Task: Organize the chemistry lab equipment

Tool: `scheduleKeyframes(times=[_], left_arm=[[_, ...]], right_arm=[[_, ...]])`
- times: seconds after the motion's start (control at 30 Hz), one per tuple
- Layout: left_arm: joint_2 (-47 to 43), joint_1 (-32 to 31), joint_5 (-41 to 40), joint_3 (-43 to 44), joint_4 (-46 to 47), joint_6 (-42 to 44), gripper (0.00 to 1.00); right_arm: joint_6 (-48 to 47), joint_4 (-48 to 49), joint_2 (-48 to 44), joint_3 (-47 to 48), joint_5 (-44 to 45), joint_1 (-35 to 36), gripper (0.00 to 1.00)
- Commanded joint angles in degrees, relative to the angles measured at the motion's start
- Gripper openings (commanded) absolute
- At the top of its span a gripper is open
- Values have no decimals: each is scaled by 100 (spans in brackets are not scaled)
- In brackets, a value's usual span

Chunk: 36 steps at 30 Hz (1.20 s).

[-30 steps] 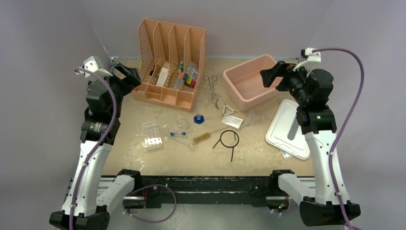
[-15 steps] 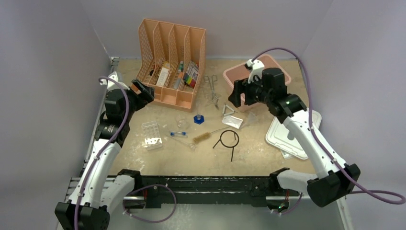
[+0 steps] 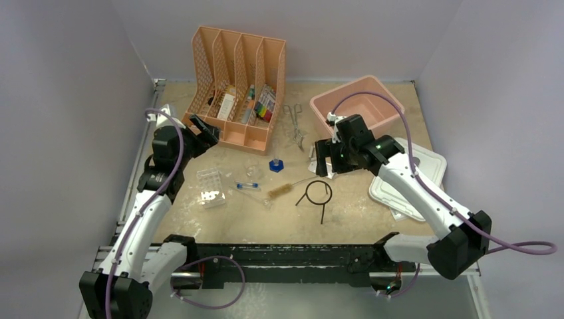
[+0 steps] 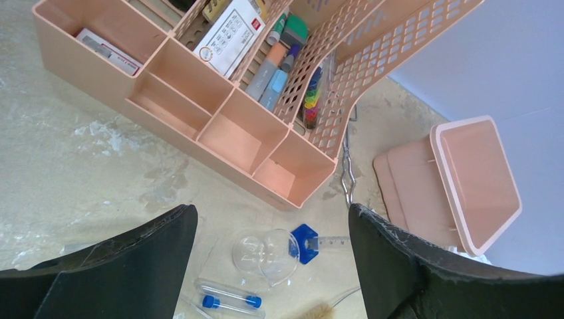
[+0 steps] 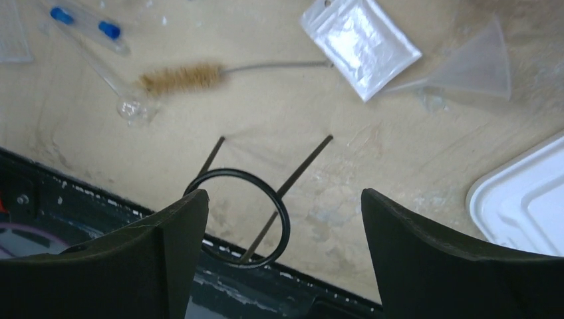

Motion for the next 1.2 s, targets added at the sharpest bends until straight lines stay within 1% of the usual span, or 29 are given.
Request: scheduleKeyframes(times=[0.0,0.07,0.17,0.23,0.4,0.5,0.6,0.93,1.07,1.13,1.17], left_arm=[[-7,30,239,-100,474,-119,83],[2,30,249,-128,499,-129,83],[0,26,249,-156,517,-135,83],[-4,29,243,-167,520,-114,83],[44,29,278,-85,627,-243,83],[123,29,300,0,657,-269,83],[156,30,302,5,658,-252,83],[319,30,289,-19,795,-481,82],[406,30,315,13,840,-505,82],[429,30,319,2,860,-511,82],[441,30,308,-3,872,-526,82]], right_arm=[[452,-605,22,-43,-204,190,83],[496,-536,53,-137,-303,252,73],[561,-455,144,-251,-309,357,63],[566,-460,257,-315,-265,415,58],[374,-487,570,-265,307,598,56],[137,-488,754,-197,569,666,52],[-168,-518,891,-147,616,768,45],[-629,-238,927,-241,814,1101,36],[-731,-173,795,-303,856,1149,24],[-777,-140,692,-344,834,1157,13],[-805,-115,641,-366,797,1165,10]])
